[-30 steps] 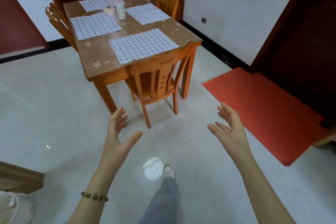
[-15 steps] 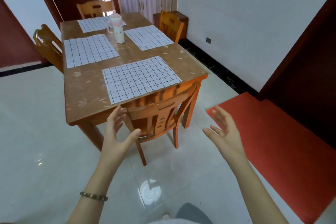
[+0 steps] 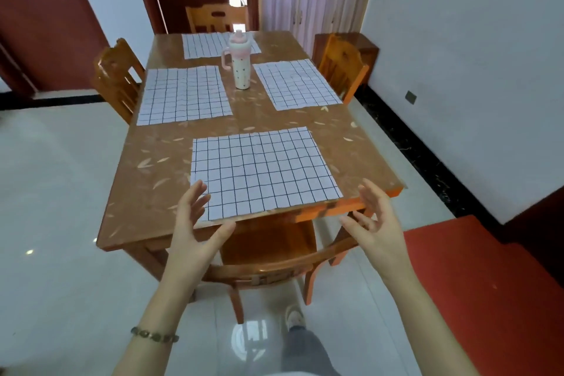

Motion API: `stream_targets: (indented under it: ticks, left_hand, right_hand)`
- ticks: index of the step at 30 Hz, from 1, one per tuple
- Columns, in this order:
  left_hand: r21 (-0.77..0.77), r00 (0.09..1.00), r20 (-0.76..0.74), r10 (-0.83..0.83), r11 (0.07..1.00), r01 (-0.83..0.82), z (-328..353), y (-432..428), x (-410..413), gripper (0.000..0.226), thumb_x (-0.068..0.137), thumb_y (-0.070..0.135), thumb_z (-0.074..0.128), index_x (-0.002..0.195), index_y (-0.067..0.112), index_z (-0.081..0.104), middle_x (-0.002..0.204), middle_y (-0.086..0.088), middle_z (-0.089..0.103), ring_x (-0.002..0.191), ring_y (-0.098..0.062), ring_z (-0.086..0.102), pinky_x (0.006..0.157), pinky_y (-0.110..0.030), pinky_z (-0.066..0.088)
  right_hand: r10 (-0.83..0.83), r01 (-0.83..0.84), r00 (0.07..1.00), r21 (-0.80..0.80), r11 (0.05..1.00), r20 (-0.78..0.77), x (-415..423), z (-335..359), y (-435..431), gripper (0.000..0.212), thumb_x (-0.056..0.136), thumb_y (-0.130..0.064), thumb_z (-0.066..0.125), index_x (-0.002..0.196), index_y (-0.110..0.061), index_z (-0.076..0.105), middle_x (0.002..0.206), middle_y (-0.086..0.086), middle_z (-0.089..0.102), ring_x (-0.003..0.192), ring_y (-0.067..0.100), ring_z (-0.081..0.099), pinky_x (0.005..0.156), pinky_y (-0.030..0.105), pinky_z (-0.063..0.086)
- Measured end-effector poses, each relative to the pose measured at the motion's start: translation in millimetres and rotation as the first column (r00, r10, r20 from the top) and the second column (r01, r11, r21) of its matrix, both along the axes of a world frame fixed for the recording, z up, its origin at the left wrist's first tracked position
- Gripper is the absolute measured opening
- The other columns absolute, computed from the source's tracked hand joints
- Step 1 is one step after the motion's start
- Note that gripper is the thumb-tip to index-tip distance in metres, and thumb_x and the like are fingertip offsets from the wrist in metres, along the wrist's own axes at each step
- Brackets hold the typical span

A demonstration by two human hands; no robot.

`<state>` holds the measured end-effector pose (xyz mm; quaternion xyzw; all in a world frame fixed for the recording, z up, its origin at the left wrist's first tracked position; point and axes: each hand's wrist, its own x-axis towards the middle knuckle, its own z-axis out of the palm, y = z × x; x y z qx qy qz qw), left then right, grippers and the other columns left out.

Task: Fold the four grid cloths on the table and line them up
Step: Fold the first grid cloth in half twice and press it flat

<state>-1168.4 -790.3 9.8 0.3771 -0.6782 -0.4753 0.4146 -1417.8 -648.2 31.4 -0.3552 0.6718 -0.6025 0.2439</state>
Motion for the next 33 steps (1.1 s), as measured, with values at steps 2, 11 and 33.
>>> stream_targets:
  ticks: [2, 11, 33]
  left_hand:
    - [0.02, 0.999, -0.021, 0.035, 0.999, -0.035, 0.9, -18.2, -21.7, 0.083, 0.07, 0.052, 0.07, 0.143, 0.039, 0.032, 0.145, 0.018, 0.041, 0.131, 0.001, 0.041, 0.106, -0.026, 0.036]
    - [0.108, 0.981, 0.02, 0.192, 0.975, -0.193, -8.7, -81.0, -94.0, 0.085, 0.069, 0.053, 0.069, 0.144, 0.03, 0.035, 0.145, 0.014, 0.042, 0.13, -0.005, 0.044, 0.11, -0.036, 0.036]
    - [0.151, 0.881, 0.469, 0.062, 0.977, -0.149, -50.9, -269.5, -83.3, 0.068, 0.087, 0.037, 0.066, 0.145, 0.028, 0.031, 0.146, 0.004, 0.037, 0.132, -0.012, 0.038, 0.111, -0.036, 0.033]
  right_hand:
    - [0.046, -0.046, 0.999, 0.005, 0.999, 0.017, -23.7, 0.3, -31.7, 0.069, 0.079, -0.003, 0.072, 0.137, -0.026, 0.042, 0.136, -0.007, 0.047, 0.116, -0.016, 0.046, 0.092, 0.014, 0.046]
    - [0.232, -0.235, 0.972, 0.104, 0.967, 0.039, -104.7, -21.6, -140.6, 0.07, 0.079, -0.008, 0.073, 0.128, -0.045, 0.039, 0.137, -0.015, 0.044, 0.125, -0.004, 0.041, 0.095, 0.017, 0.043]
    - [0.326, -0.296, 0.945, 0.348, 0.889, -0.031, -154.4, -68.2, -315.2, 0.06, 0.084, -0.008, 0.067, 0.137, -0.025, 0.043, 0.136, -0.011, 0.044, 0.121, 0.006, 0.042, 0.101, 0.025, 0.039]
